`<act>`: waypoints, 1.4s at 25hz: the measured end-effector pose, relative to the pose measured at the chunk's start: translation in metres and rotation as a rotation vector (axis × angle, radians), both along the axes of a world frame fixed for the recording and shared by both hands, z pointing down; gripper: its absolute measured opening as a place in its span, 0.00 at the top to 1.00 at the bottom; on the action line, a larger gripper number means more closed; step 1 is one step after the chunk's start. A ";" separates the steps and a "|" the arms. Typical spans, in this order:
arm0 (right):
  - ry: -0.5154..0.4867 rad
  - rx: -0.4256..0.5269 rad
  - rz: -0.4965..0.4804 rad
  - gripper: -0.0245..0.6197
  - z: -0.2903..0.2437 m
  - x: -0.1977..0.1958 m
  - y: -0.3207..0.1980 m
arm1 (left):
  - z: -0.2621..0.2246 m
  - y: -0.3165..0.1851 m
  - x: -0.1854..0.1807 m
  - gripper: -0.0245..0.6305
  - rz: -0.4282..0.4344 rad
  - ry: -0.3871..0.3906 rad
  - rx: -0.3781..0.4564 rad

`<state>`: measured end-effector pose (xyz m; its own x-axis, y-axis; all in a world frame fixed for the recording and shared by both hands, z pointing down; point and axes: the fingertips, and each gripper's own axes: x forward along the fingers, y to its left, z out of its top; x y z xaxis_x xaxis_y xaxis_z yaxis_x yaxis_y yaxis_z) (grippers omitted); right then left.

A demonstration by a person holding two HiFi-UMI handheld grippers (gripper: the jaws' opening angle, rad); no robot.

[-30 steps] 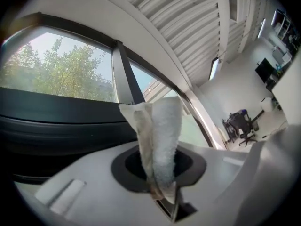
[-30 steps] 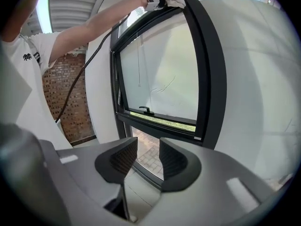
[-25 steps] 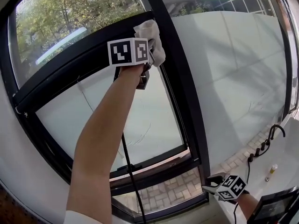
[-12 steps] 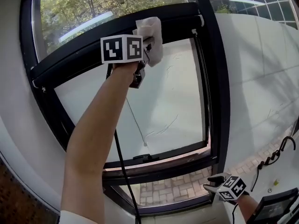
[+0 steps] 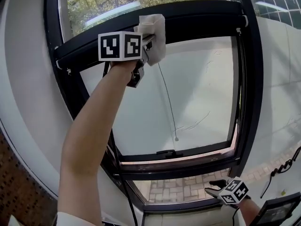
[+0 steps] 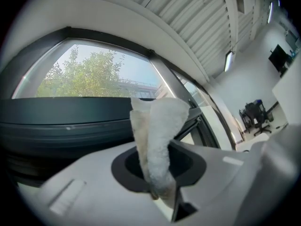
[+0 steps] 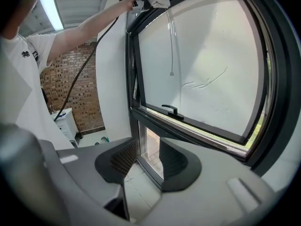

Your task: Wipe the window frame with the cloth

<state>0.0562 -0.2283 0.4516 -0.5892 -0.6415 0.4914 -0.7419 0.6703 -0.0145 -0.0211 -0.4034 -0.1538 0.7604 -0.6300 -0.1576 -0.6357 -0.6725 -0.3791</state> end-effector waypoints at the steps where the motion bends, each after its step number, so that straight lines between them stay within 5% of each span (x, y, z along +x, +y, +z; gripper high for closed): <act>1: 0.003 -0.003 -0.005 0.74 0.001 -0.008 -0.002 | 0.000 -0.003 -0.013 0.83 -0.007 0.002 -0.001; 26: 0.010 -0.026 -0.097 0.74 0.007 -0.161 -0.046 | -0.005 -0.053 -0.309 0.82 -0.314 -0.052 0.023; 35: 0.012 -0.032 -0.110 0.74 0.010 -0.195 -0.046 | -0.014 -0.051 -0.365 0.82 -0.545 -0.294 0.185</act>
<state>-0.1389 -0.2748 0.4619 -0.6491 -0.5571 0.5180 -0.6641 0.7471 -0.0286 -0.3856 -0.4542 -0.1679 0.3674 -0.9203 -0.1347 -0.7194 -0.1894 -0.6683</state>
